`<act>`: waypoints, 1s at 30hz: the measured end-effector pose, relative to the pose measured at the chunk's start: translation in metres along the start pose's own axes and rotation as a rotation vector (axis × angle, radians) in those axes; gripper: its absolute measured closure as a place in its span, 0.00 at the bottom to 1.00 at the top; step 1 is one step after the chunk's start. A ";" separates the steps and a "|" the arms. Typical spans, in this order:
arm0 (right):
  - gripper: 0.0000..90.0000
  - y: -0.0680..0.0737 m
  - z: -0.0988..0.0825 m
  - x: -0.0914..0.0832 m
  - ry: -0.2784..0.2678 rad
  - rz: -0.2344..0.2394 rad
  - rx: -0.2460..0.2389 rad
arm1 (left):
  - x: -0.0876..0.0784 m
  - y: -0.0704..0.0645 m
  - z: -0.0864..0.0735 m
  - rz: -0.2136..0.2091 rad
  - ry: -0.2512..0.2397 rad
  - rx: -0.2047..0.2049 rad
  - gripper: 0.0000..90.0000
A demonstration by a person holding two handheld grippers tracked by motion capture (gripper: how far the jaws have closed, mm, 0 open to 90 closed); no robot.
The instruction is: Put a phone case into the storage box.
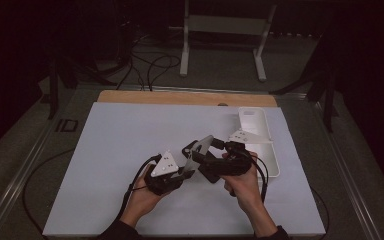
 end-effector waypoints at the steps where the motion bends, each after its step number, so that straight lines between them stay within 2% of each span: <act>1: 0.17 0.000 0.000 0.000 0.000 0.000 0.000 | 0.000 0.000 0.000 0.000 0.000 0.000 0.90; 4: 0.18 0.002 0.001 0.000 -0.009 -0.023 -0.021 | 0.001 -0.001 0.001 -0.001 0.001 -0.001 0.90; 8: 0.19 0.003 0.001 0.000 -0.014 -0.022 -0.038 | -0.001 -0.001 0.001 0.005 -0.007 0.003 0.90; 10: 0.19 0.004 0.002 -0.001 -0.016 -0.016 -0.039 | -0.003 -0.001 0.002 -0.006 -0.018 0.004 0.87; 12: 0.19 0.004 0.002 0.000 -0.016 -0.027 -0.055 | -0.006 0.000 0.003 -0.003 -0.027 0.004 0.79; 17: 0.19 0.003 0.003 -0.001 -0.019 -0.031 -0.054 | -0.013 0.003 0.004 0.017 -0.044 -0.008 0.61; 18: 0.19 0.003 0.003 -0.001 -0.020 -0.032 -0.053 | -0.015 0.005 0.004 0.035 -0.054 -0.012 0.61; 19: 0.19 0.002 0.003 -0.001 -0.020 -0.035 -0.050 | -0.018 0.006 0.004 0.060 -0.061 -0.021 0.55; 20: 0.19 0.002 0.003 -0.001 -0.020 -0.035 -0.050 | -0.018 0.006 0.004 0.060 -0.061 -0.021 0.47; 21: 0.19 -0.001 0.003 -0.001 -0.019 -0.038 -0.042 | -0.025 0.010 0.003 0.124 -0.065 -0.031 0.36; 22: 0.19 -0.002 0.003 -0.002 -0.021 -0.039 -0.040 | -0.025 0.010 0.003 0.124 -0.065 -0.031 0.30; 23: 0.19 -0.003 0.003 -0.002 -0.023 -0.041 -0.037 | -0.029 0.013 0.002 0.166 -0.067 -0.043 0.24; 24: 0.19 -0.003 0.003 -0.002 -0.023 -0.041 -0.037 | -0.029 0.013 0.002 0.166 -0.067 -0.043 0.19; 25: 0.19 -0.004 0.003 -0.003 -0.022 -0.044 -0.038 | -0.035 0.017 -0.001 0.199 -0.065 -0.063 0.16; 26: 0.19 -0.004 0.003 -0.003 -0.021 -0.044 -0.038 | -0.038 0.020 -0.002 0.214 -0.068 -0.072 0.14; 30: 0.19 -0.005 0.004 -0.004 -0.024 -0.048 -0.037 | -0.047 0.026 -0.007 0.240 -0.074 -0.096 0.05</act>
Point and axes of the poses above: each handheld gripper's, and its own axes: x roughly forward along the jaws, z roughly out of its top, y roughly to its left, the point moved 6 cm from there along x, roughly forward along the jaws, and after that the axes turned 4 degrees about y, right-handed, at the moved point
